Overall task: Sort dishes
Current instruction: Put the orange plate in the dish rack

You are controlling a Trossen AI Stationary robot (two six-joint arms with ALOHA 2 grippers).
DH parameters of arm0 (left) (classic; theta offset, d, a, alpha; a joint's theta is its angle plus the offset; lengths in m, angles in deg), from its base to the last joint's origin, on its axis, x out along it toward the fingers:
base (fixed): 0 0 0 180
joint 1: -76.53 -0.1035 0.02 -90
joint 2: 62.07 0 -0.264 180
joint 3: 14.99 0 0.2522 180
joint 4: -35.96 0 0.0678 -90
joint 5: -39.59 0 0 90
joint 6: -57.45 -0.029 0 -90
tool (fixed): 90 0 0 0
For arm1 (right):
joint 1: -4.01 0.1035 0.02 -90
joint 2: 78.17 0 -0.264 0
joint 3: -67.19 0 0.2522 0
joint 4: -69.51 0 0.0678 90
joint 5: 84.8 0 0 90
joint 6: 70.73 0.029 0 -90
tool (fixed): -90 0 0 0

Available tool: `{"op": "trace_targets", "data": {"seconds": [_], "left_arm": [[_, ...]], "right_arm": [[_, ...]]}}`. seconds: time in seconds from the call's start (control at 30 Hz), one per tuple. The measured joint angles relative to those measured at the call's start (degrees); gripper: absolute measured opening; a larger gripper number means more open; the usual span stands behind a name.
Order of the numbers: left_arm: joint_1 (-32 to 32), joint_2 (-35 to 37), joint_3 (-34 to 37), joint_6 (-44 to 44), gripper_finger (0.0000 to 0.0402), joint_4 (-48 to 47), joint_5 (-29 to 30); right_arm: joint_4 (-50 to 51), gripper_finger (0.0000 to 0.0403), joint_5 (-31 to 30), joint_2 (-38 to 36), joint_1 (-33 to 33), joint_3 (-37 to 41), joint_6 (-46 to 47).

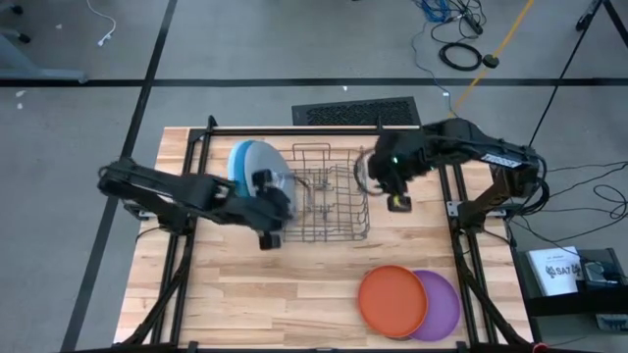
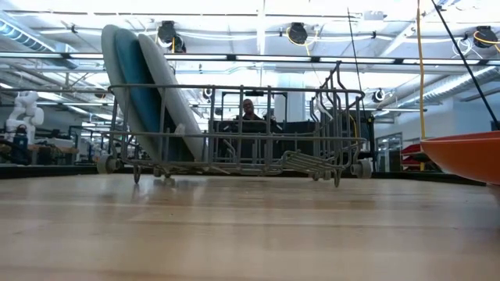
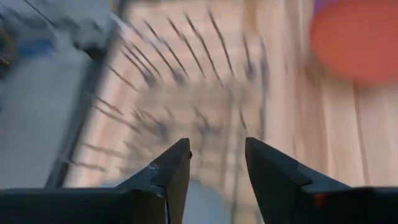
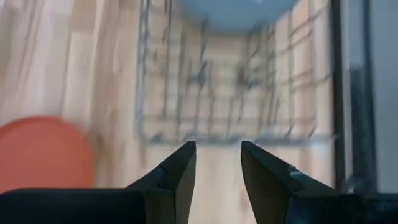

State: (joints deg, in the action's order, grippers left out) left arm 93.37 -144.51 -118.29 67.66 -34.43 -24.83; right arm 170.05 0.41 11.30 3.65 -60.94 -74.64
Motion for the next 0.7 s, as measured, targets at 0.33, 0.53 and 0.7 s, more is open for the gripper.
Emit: {"op": "trace_targets", "data": {"seconds": [0.33, 0.53, 0.7], "left_arm": [[8.94, 11.63, 4.52, -1.54, 0.0126, 13.72, 7.74], [14.47, 13.87, 8.45, 0.72, 0.0120, 16.91, 15.65], [17.18, 14.81, 12.94, 1.44, 0.0120, 20.63, 21.42]], "right_arm": [[3.17, 0.0121, -0.35, 0.03, 16.39, 7.47, 23.46], [-1.78, 0.0124, -1.53, 0.06, 26.16, 19.76, 37.78], [-13.75, 0.0158, -1.10, 0.10, 29.53, 31.18, 44.25]]}}
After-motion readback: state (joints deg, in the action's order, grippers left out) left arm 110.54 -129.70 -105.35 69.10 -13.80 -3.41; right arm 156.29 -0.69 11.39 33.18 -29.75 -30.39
